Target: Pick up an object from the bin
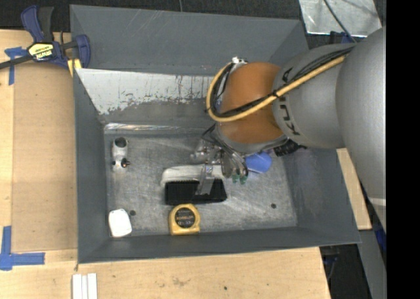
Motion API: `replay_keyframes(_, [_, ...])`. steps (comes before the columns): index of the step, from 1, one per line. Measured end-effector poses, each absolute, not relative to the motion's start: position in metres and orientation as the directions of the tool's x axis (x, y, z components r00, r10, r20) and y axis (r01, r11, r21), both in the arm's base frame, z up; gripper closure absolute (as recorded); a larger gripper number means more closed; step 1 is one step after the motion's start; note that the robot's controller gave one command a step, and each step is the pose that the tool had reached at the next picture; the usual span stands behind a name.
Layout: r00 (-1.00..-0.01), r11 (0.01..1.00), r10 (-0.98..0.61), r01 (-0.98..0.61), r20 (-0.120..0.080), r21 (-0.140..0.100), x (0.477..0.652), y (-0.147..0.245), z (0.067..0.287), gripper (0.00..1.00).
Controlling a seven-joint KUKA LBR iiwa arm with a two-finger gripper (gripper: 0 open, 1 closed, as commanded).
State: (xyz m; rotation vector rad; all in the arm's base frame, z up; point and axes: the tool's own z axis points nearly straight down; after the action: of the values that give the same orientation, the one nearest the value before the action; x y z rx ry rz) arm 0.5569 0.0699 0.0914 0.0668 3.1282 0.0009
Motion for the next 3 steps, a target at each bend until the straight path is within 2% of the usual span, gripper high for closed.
replay_keyframes(1, [-0.999,0.999,0.043,0.043,-0.013,0.001,0.557,0.070,0.091,1.00])
replay_keyframes(2, [-0.998,0.998,0.070,0.070,0.000,0.000,0.569,0.078,0.192,1.00])
replay_keyframes(3, [-0.998,0.998,0.070,0.070,0.000,0.000,0.569,0.078,0.192,1.00])
